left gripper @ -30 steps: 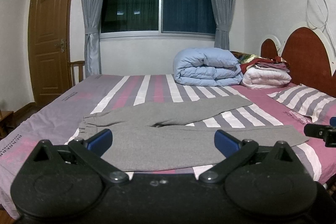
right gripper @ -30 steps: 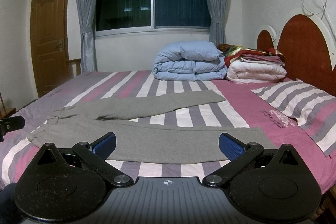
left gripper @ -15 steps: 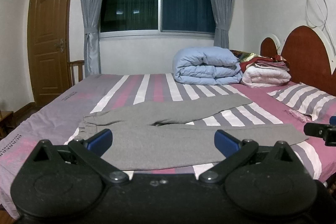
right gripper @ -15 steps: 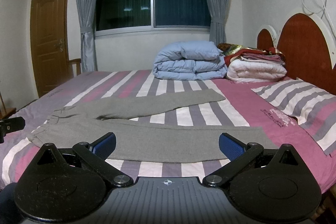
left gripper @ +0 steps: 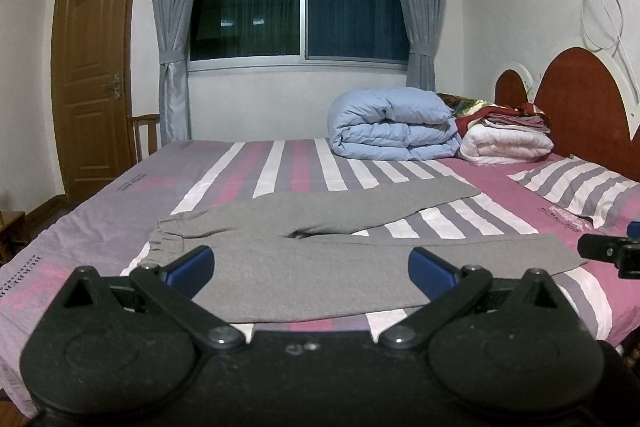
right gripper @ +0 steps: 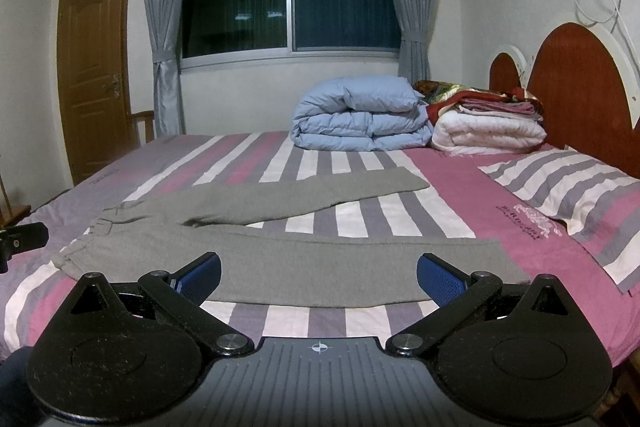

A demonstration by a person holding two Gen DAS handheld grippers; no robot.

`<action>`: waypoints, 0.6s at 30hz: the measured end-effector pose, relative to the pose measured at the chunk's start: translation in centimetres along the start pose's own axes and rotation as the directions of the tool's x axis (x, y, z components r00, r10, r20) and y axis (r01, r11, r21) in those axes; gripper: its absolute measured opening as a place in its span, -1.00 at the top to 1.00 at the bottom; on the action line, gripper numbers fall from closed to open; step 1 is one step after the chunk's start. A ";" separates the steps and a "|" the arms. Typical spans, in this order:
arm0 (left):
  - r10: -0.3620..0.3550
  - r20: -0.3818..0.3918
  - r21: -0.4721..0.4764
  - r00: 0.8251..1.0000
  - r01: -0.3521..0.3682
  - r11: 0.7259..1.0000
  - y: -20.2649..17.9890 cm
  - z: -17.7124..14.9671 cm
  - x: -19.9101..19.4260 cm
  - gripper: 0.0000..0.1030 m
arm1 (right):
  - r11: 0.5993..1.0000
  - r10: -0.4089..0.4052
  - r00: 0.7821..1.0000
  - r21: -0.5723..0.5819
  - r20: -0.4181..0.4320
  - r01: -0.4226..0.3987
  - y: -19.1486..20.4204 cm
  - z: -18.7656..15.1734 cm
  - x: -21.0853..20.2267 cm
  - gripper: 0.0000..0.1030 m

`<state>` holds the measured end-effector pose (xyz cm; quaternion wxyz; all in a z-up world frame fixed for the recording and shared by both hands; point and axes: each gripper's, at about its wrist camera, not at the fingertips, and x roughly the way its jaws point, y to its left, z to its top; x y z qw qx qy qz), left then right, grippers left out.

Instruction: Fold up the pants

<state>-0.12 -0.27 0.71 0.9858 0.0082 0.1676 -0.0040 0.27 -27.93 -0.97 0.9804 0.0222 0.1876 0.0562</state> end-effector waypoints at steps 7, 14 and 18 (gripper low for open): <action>-0.003 -0.004 0.002 1.000 0.003 1.000 0.1 -0.4 0.1 -0.88 | 1.000 0.001 1.000 0.002 -0.002 -0.001 0.0 0.0 0.0 -1.00; -0.003 -0.005 0.005 1.000 0.003 1.000 0.0 -0.8 0.3 -0.88 | 1.000 0.001 1.000 0.003 -0.003 -0.001 0.7 -0.2 0.0 -1.00; -0.005 -0.004 0.004 1.000 0.005 1.000 0.0 -0.9 0.3 -0.89 | 1.000 0.001 1.000 0.002 -0.003 -0.001 0.3 -0.2 0.1 -1.00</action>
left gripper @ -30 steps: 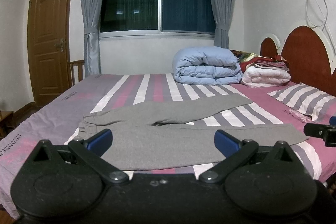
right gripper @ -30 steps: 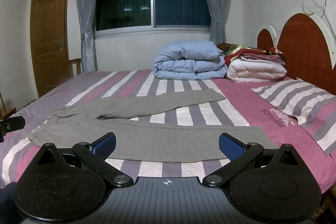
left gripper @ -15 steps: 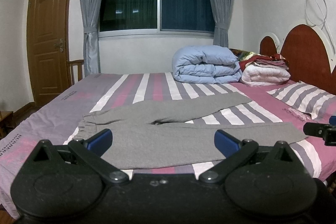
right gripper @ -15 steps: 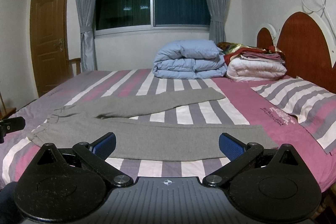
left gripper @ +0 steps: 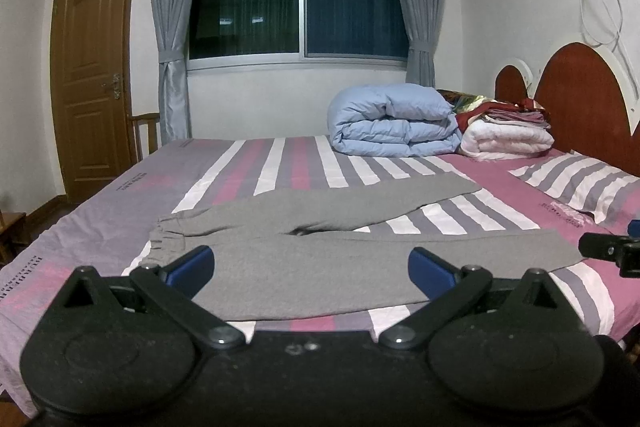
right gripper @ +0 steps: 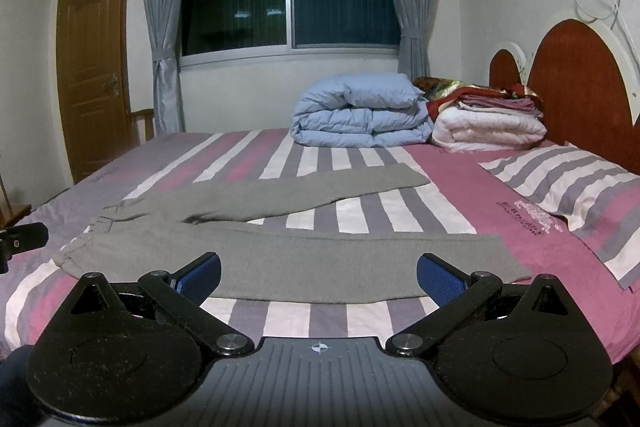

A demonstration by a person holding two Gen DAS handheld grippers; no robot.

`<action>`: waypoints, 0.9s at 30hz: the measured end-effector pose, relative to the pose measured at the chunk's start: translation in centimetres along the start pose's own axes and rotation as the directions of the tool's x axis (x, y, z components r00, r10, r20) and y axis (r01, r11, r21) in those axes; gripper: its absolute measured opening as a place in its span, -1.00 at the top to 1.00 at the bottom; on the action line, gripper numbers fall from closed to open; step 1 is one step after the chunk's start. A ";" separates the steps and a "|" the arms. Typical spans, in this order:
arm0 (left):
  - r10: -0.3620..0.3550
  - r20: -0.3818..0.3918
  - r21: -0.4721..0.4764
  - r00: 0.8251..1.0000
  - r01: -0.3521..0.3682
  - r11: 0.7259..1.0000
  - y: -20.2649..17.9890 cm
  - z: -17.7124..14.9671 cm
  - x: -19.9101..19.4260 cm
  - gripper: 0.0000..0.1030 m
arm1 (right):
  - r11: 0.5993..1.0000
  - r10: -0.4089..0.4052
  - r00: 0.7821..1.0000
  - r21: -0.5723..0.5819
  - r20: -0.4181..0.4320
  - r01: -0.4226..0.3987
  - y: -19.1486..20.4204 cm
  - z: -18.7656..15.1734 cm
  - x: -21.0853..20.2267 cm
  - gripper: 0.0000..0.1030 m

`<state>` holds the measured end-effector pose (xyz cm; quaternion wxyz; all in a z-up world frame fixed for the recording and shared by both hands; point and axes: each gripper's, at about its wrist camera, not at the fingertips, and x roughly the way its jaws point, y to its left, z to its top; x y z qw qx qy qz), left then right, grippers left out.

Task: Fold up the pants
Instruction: 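Lower both tools to the sweatpants waistband and close on its corners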

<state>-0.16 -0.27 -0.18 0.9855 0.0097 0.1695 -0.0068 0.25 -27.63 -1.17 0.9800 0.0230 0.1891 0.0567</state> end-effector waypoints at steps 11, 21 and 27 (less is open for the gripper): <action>0.037 -0.038 0.002 0.999 -0.037 0.999 1.3 0.5 1.3 -0.89 | 1.000 0.013 1.000 -0.004 -0.005 -0.013 -0.2 0.0 1.3 -1.00; 0.123 -0.123 0.056 0.985 -0.117 0.992 9.7 4.8 8.9 -0.89 | 0.984 0.176 0.983 -0.006 -0.052 -0.176 0.1 5.2 8.3 -1.00; 0.146 -0.182 0.069 0.972 -0.136 0.988 17.6 7.2 16.5 -0.55 | 0.969 0.239 0.968 -0.047 -0.072 -0.242 0.4 9.2 15.9 -1.00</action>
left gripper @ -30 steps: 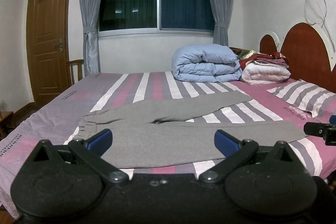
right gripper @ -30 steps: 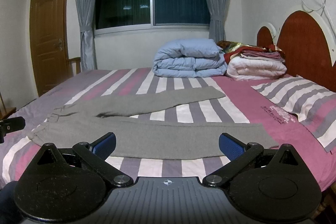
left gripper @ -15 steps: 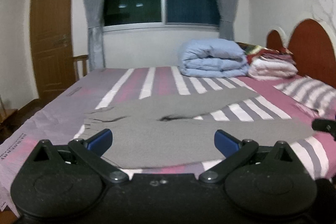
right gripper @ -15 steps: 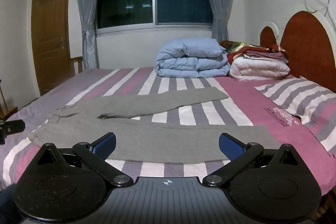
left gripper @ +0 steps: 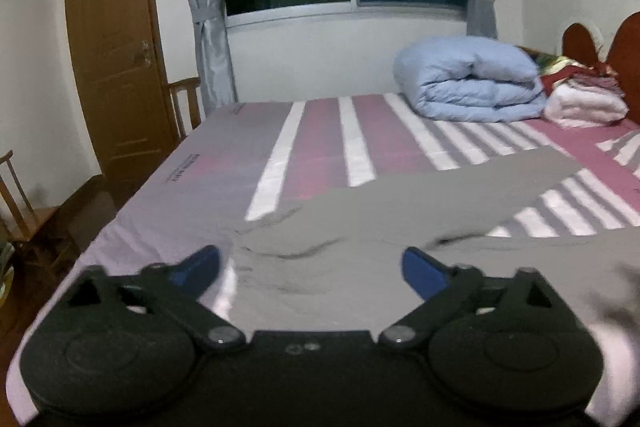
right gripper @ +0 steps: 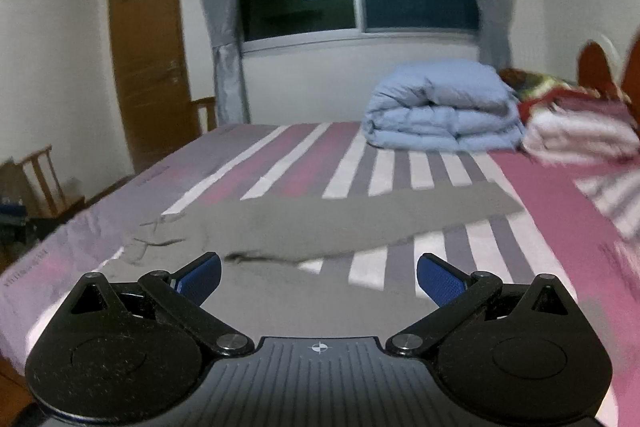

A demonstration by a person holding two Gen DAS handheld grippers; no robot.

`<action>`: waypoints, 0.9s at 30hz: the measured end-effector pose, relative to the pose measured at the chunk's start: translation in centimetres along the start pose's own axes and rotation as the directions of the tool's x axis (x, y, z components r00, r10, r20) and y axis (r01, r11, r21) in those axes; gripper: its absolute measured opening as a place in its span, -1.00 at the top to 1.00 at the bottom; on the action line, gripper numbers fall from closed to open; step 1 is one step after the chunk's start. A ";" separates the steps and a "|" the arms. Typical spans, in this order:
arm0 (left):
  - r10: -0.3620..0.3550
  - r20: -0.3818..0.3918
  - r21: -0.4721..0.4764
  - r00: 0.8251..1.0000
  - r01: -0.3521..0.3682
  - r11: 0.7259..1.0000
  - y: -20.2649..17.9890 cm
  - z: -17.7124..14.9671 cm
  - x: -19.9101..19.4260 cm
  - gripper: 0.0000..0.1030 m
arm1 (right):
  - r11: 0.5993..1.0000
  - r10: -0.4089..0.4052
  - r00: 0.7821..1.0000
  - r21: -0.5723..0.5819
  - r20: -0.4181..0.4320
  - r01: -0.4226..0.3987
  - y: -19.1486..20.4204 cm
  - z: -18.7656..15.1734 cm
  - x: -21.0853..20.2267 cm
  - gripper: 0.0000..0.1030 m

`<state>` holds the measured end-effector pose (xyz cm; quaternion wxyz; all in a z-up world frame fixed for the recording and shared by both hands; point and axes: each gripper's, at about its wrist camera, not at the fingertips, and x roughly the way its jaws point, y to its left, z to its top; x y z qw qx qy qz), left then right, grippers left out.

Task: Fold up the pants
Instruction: 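Lower both tools to the sweatpants waistband and close on its corners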

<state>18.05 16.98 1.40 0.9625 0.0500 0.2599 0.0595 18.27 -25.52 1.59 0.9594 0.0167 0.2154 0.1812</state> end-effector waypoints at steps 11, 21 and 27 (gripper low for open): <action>0.029 -0.281 0.009 0.959 -0.027 1.000 9.6 1.7 20.0 0.05 | 0.985 0.092 0.990 -0.135 -0.111 -0.107 -1.0 6.3 21.7 -0.99; -0.064 -0.375 -0.048 0.925 0.050 0.998 13.2 0.0 32.8 0.22 | 0.948 0.190 0.940 -0.196 -0.283 -0.251 0.0 6.1 42.5 -0.31; -0.125 -0.335 -0.031 0.934 0.121 0.992 14.0 0.7 35.5 0.22 | 0.924 0.225 0.912 -0.223 -0.345 -0.312 -0.6 6.1 50.6 0.15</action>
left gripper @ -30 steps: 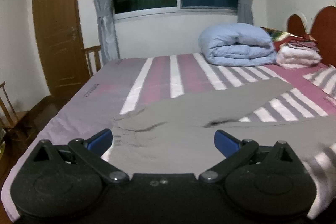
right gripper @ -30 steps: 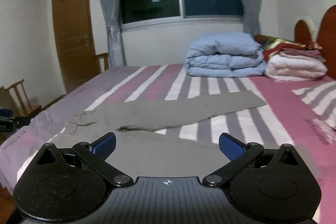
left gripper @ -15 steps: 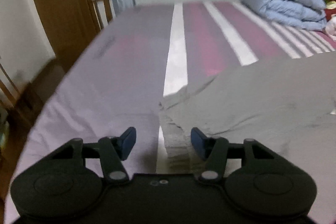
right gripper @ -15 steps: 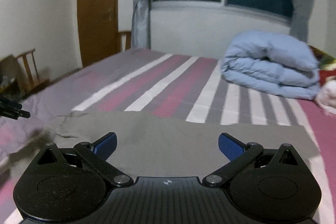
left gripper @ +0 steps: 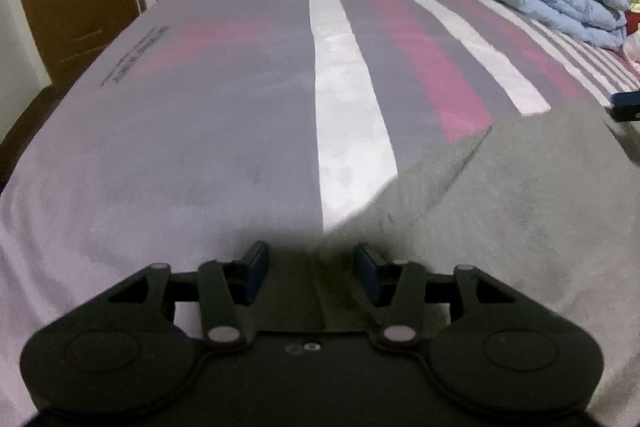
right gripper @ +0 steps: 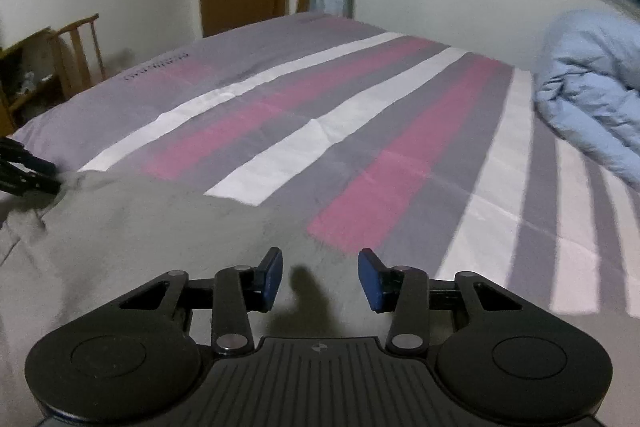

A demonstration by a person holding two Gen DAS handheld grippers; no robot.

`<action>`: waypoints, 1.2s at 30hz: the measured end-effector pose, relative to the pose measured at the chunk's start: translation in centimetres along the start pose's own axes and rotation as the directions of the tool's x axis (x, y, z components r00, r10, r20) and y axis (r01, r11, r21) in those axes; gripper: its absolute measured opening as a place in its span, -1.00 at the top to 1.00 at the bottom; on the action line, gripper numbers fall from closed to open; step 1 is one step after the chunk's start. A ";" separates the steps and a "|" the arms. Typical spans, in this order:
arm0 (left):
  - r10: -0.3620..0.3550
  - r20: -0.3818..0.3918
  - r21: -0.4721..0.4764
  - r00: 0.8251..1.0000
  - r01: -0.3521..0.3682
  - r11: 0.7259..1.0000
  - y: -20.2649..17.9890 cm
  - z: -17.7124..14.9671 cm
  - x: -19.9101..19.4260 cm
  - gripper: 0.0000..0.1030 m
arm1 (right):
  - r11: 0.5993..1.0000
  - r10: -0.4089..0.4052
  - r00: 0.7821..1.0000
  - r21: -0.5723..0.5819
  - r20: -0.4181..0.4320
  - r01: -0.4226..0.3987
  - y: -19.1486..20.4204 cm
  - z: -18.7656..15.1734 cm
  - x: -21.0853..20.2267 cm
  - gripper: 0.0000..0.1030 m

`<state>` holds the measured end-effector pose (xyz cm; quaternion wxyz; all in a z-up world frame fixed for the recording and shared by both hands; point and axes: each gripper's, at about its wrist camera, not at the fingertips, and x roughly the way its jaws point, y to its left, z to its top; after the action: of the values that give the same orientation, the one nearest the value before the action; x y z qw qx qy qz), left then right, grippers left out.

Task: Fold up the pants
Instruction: 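Lower both tools to the sweatpants waistband and close on its corners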

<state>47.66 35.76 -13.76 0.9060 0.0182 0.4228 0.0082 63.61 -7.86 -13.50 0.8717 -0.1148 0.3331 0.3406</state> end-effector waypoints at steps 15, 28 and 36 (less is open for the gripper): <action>-0.134 -0.087 -0.004 0.987 0.134 0.991 0.7 2.0 1.8 0.12 | 0.985 0.151 0.987 -0.077 -0.062 -0.156 -1.0 2.0 3.9 -0.53; -0.121 -0.040 -0.001 0.992 0.121 0.993 0.0 1.7 1.1 -0.09 | 0.979 0.172 0.979 -0.090 -0.108 -0.182 -1.7 1.0 5.5 -0.16; -0.144 -0.115 0.071 0.983 0.153 0.986 -1.7 1.8 3.0 -0.30 | 0.969 0.166 0.973 -0.155 -0.163 -0.191 -1.0 0.9 5.9 -0.13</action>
<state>50.95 34.08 -15.03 0.8780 0.0223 0.4721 -0.0754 67.92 -5.22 -16.74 0.7973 -0.1830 0.3760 0.4353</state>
